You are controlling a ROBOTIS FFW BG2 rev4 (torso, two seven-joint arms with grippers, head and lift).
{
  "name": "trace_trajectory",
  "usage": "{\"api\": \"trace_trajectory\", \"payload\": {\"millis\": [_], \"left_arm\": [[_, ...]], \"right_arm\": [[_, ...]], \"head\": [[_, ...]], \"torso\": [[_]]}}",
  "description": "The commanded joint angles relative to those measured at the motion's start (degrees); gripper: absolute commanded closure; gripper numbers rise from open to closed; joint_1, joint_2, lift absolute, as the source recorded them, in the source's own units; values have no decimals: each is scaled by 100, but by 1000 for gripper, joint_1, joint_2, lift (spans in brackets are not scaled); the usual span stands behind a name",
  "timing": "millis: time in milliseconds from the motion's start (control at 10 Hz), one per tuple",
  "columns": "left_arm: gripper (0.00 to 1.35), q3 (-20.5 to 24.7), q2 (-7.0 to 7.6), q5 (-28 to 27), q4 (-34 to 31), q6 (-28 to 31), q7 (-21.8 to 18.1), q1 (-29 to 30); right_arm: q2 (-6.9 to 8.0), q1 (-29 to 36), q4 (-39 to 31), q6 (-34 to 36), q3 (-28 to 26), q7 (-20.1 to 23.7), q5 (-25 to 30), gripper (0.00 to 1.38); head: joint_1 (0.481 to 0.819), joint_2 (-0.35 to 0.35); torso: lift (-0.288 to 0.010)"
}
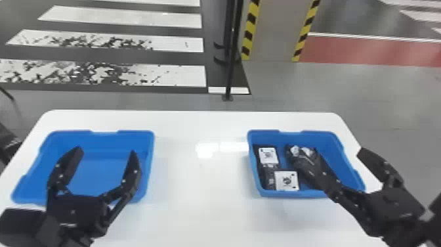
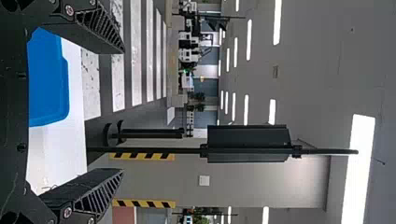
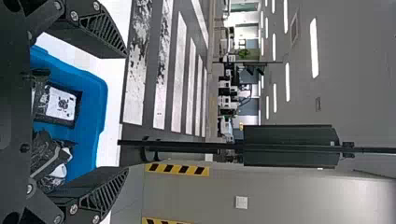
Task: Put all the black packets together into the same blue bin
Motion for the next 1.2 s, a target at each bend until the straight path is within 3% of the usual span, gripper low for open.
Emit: {"api": "trace_trajectory", "payload": {"millis": [0, 1100], "left_arm": [[130, 0, 9, 0, 0, -15, 1, -14], [130, 0, 9, 12, 29, -29, 1, -28]], "right_arm": [[3, 1, -9, 34, 0, 7, 12, 165], [-6, 1, -9, 34, 0, 7, 23, 171]], "head": [[695, -119], [695, -118]], "torso": [[-110], [-110]]}}
